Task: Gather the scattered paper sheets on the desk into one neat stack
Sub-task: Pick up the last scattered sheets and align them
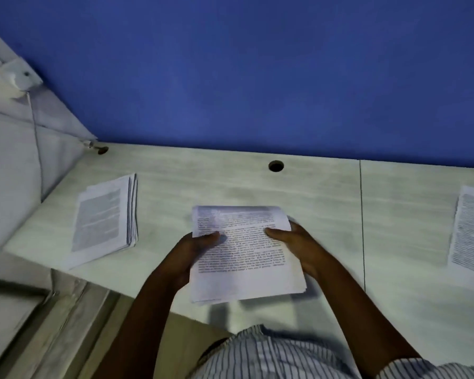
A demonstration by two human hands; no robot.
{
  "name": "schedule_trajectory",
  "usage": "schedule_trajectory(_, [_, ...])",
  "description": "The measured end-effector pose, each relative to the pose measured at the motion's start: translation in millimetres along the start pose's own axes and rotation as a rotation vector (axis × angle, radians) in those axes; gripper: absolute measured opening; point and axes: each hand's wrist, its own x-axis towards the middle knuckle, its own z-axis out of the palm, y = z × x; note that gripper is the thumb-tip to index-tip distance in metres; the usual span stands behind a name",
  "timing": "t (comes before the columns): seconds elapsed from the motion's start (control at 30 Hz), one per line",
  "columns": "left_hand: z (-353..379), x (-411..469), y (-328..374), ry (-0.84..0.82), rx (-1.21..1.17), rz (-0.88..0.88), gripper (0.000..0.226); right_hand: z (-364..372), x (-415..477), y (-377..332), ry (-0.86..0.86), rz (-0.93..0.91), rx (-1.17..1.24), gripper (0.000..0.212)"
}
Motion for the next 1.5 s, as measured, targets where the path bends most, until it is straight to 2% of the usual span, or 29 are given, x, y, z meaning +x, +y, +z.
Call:
schedule_trajectory(0.1, [-17.0,-6.1,-8.2,-0.01,-0.247,-0.086,0.022,5.8,6.8,5.8,-0.044,0.028,0.03,0.031])
schedule_trajectory(0.17, [-26.9,-0.8,-18.8,0.06,-0.137,-0.083,0.034,14.4,14.8,15.5,0.016,0.068,-0.033,0.032])
schedule_trajectory(0.23, [-27.7,7.1,-26.8,0.151,0.076,-0.084,0.065,18.4,21.4,28.7,0.084,0.085,-0.128,0.033])
schedule_trajectory(0.27, [-36.6,12.4,-30.1,0.137,0.114,-0.077,0.065,28.6,27.0,35.1,0.105,0.084,-0.173,0.031])
schedule_trajectory(0.37, [-42.5,23.6,-27.3,0.125,0.087,-0.08,0.038,44.6,33.3,38.5,0.158,0.042,-0.245,0.026])
schedule_trajectory(0.5, [-77.8,32.5,-7.3,0.107,0.024,-0.076,0.033,74.4,57.1,44.3,0.273,-0.014,-0.242,0.034])
schedule_trajectory(0.67, [-148.7,29.0,17.0,-0.033,-0.355,-0.072,0.034,130.1,79.3,46.8,0.258,-0.071,-0.119,0.032])
schedule_trajectory(0.73, [-173.7,35.0,22.0,-0.055,-0.33,-0.081,0.029,153.8,92.1,49.8,0.245,-0.059,-0.1,0.032])
schedule_trajectory(0.8, [-192.0,40.4,19.5,-0.058,-0.171,-0.099,0.024,181.0,107.8,62.6,0.263,-0.001,-0.188,0.034])
schedule_trajectory(0.9, [-236.4,57.3,10.4,0.048,0.09,-0.027,0.032,217.6,132.8,85.8,0.333,0.021,-0.372,0.032])
schedule_trajectory(1.0, [-284.1,57.0,15.7,0.22,0.136,0.062,0.025,244.0,147.3,95.1,0.354,0.018,-0.452,0.028])
schedule_trajectory(1.17, [-362.9,43.8,17.4,0.447,0.223,0.231,0.024,297.6,176.1,114.0,0.136,0.054,-0.791,0.011])
schedule_trajectory(1.27, [-404.3,41.6,14.5,0.549,0.353,0.284,0.029,325.5,201.6,122.9,0.008,0.056,-1.009,0.01])
schedule_trajectory(1.37, [-437.1,43.6,20.6,0.612,0.422,0.258,0.033,355.3,225.7,124.1,-0.092,0.025,-1.106,0.02])
schedule_trajectory(1.43, [-451.3,47.0,30.8,0.638,0.438,0.262,0.033,372.6,241.7,123.7,-0.109,0.005,-1.14,0.031])
schedule_trajectory(1.5, [-463.0,52.0,43.2,0.657,0.453,0.254,0.029,387.6,257.0,125.3,-0.098,0.006,-1.169,0.035])
